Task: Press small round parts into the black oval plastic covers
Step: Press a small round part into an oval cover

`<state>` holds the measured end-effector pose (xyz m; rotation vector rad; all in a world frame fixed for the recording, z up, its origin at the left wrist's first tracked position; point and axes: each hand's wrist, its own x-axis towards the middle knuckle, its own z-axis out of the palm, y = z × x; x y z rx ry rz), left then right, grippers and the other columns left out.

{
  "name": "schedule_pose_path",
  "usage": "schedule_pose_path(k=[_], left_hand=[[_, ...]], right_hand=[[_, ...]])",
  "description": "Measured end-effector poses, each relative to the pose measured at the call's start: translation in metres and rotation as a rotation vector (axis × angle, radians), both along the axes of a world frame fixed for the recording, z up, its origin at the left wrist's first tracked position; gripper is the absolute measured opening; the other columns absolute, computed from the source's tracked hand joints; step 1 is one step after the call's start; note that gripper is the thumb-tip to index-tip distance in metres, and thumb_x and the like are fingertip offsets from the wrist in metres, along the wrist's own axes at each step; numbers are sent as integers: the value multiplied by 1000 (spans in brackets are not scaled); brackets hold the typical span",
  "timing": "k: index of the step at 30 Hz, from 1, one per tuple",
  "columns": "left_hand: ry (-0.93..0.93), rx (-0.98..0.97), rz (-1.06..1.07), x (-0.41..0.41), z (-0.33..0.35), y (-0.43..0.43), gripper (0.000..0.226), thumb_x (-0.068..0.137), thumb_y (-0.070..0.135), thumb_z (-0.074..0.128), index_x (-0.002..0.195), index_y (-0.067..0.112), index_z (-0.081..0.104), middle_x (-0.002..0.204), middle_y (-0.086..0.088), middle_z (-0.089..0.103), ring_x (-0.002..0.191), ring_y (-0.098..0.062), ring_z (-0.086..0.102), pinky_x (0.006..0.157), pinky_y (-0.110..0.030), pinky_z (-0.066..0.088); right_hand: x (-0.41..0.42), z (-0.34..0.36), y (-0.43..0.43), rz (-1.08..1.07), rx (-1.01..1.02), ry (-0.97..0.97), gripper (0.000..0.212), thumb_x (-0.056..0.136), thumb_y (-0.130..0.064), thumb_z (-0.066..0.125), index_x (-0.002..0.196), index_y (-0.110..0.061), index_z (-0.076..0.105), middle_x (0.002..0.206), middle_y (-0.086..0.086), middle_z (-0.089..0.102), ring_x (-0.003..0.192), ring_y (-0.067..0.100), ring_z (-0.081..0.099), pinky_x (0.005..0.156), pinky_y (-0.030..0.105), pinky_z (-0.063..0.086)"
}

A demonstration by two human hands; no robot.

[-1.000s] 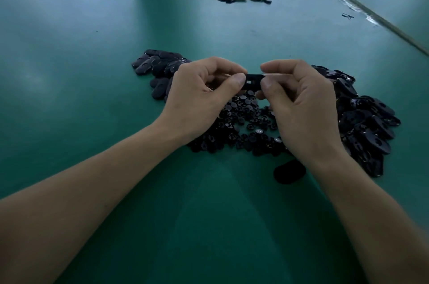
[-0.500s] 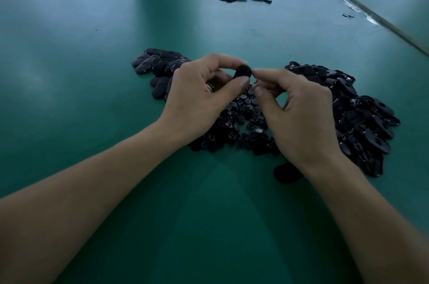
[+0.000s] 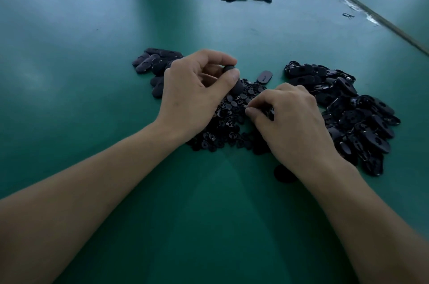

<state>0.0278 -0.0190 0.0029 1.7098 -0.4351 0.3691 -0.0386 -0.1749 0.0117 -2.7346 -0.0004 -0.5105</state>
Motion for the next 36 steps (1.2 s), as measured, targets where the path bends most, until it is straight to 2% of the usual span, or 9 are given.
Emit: schedule_pose_path(k=[3, 6, 9, 13, 17, 21, 25, 30, 36], left_hand=[[24, -28, 12, 1, -1, 1, 12, 83, 22, 74, 84, 32, 67, 79, 2, 72, 70, -20, 73, 70, -40, 61], [44, -60, 18, 2, -2, 2, 13, 83, 20, 75, 83, 29, 65, 80, -2, 73, 69, -23, 74, 70, -44, 62], [56, -69, 19, 1, -1, 1, 13, 82, 21, 75, 86, 30, 67, 81, -3, 74, 70, -23, 75, 72, -45, 62], [76, -73, -4, 1, -2, 0, 10, 82, 21, 74, 89, 28, 72, 83, -1, 77, 76, -23, 75, 78, -45, 61], [82, -98, -57, 1, -1, 0, 11, 87, 10, 74, 90, 20, 73, 80, 2, 77, 72, -17, 75, 69, -31, 59], [97, -123, -113, -1, 0, 0, 13, 90, 5, 71, 92, 18, 73, 80, 2, 77, 73, -16, 76, 67, -25, 59], [90, -123, -150, -3, 0, -1, 15, 91, 4, 69, 92, 19, 72, 79, 4, 77, 74, -15, 76, 68, -25, 60], [78, -110, -163, -4, 0, -1, 12, 88, 8, 71, 88, 20, 72, 77, 3, 76, 72, -16, 75, 67, -26, 60], [86, -126, -188, -5, 1, -1, 13, 90, 5, 70, 89, 17, 72, 75, 4, 76, 70, -14, 75, 65, -22, 58]], right_hand=[[1, 0, 0, 13, 12, -25, 15, 94, -32, 66, 100, -23, 75, 95, 0, 63, 97, 21, 51, 82, 27, 36], [2, 0, 1, 48, 117, -76, 12, 96, -27, 63, 99, -20, 73, 93, -1, 67, 93, 21, 59, 84, 35, 48], [3, -1, 2, 62, 233, -118, 10, 99, -23, 57, 93, -20, 64, 78, -4, 67, 72, 17, 61, 68, 37, 50], [2, 0, 5, 81, 309, -199, 7, 97, -19, 61, 90, -19, 65, 75, -13, 65, 72, 10, 60, 66, 17, 43], [0, 2, 8, 107, 365, -267, 5, 91, -16, 68, 90, -18, 72, 77, -14, 67, 77, 4, 61, 67, 4, 41], [1, 3, 6, 108, 443, -304, 10, 91, -15, 68, 99, -20, 71, 79, -22, 63, 76, -4, 62, 70, 7, 45], [1, 5, 5, 117, 548, -310, 15, 90, -13, 72, 95, -26, 70, 82, -20, 68, 78, 1, 67, 75, 22, 55], [1, 6, 4, 143, 604, -270, 17, 90, -15, 71, 87, -31, 69, 83, -14, 70, 78, 5, 65, 69, 25, 54], [2, 8, 3, 142, 679, -251, 18, 90, -11, 71, 91, -30, 72, 80, -14, 70, 75, 3, 65, 75, 25, 54]])
